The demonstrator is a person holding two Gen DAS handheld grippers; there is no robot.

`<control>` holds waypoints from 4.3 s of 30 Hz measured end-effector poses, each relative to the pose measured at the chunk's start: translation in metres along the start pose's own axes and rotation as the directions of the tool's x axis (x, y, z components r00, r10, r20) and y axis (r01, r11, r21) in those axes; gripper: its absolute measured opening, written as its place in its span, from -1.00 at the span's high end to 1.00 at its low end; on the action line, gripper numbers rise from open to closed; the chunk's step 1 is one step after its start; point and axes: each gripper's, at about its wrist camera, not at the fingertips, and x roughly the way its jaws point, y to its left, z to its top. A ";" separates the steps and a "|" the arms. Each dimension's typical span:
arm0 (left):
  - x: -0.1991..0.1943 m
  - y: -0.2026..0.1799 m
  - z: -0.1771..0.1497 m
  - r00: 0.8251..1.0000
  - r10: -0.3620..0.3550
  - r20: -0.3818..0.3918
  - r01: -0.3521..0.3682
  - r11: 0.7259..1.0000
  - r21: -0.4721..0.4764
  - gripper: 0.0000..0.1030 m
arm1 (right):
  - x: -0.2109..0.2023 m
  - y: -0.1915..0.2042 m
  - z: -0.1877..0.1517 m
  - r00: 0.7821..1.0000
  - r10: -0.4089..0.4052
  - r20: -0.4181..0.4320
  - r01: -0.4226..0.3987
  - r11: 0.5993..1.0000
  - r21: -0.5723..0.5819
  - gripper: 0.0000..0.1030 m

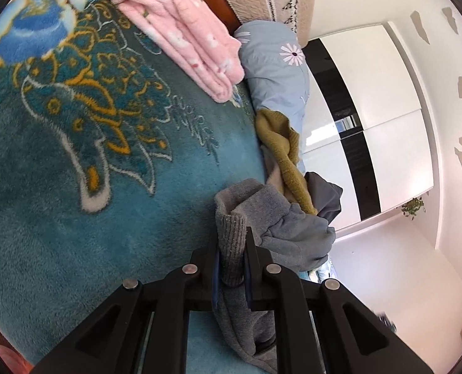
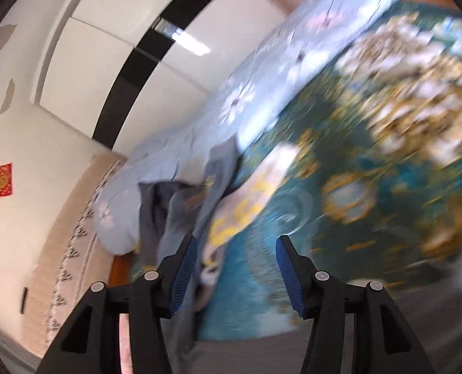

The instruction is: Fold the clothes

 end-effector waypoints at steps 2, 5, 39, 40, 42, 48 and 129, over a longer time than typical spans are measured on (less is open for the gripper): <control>0.000 -0.002 0.002 1.000 -0.022 -0.010 0.022 1.000 0.011 0.80 | 0.038 0.011 -0.005 0.999 0.005 -0.035 -0.005 1.000 0.009 -0.08; 0.001 -0.005 0.003 0.998 -0.046 -0.029 0.047 0.998 0.034 0.80 | 0.094 0.027 -0.012 0.996 0.014 -0.087 -0.012 1.000 0.024 -0.08; 0.010 -0.003 0.000 0.992 -0.092 -0.084 0.095 0.995 0.032 0.80 | 0.081 0.032 0.016 0.999 0.027 0.025 -0.026 0.999 -0.029 0.92; 0.009 -0.004 0.000 0.993 -0.088 -0.079 0.092 0.995 0.036 0.80 | 0.065 0.028 0.013 0.999 0.025 0.027 -0.024 0.999 -0.042 0.92; 0.007 -0.004 0.000 0.994 -0.082 -0.069 0.084 0.996 0.039 0.80 | 0.040 0.016 -0.001 1.000 0.017 0.007 -0.016 0.999 -0.051 0.92; 0.005 -0.002 -0.002 0.996 -0.071 -0.056 0.073 0.996 0.041 0.80 | 0.008 -0.026 -0.057 0.992 -0.030 -0.125 0.025 0.999 -0.043 0.92; -0.010 -0.013 -0.011 0.998 -0.039 -0.054 0.045 0.992 0.116 0.51 | 0.113 0.220 -0.141 0.960 -0.072 -0.271 -0.008 0.959 -0.285 0.03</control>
